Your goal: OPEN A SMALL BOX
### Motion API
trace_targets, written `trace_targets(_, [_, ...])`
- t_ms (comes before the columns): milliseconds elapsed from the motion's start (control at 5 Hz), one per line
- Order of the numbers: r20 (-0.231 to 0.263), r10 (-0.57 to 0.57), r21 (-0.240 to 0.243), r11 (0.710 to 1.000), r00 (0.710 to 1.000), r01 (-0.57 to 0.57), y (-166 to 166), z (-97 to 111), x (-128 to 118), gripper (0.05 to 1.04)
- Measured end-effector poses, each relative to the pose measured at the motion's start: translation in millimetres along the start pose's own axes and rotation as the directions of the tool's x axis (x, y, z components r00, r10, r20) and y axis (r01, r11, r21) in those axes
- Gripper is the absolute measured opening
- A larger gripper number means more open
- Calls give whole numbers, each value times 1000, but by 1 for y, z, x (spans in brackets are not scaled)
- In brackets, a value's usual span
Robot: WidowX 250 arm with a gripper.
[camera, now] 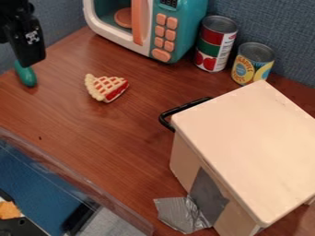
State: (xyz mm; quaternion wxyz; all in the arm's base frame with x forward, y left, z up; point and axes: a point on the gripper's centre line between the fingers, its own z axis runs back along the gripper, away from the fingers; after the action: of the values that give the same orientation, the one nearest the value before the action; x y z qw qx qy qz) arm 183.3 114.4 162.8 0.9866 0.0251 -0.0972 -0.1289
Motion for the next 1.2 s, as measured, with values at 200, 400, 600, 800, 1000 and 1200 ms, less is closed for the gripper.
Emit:
trace_targets(200, [-8, 6, -10, 1000, 1000, -6, -1, -4, 0, 999])
trace_targets(400, [-19, 14, -27, 1000, 1000, -14, -14, -21, 15, 999])
trace_targets(600, [-15, 21, -23, 999, 1000, -22, -23, -27, 28, 999])
trace_targets(800, [-11, 14, -25, 1000, 1000, -14, -34, -34, 41, 999])
trace_targets(1000, [-15, 9, -26, 1000, 1000, -9, -44, -43, 51, 999])
trace_targets(1200, [-7, 9, -20, 1000, 1000, -9, -49, -49, 60, 999])
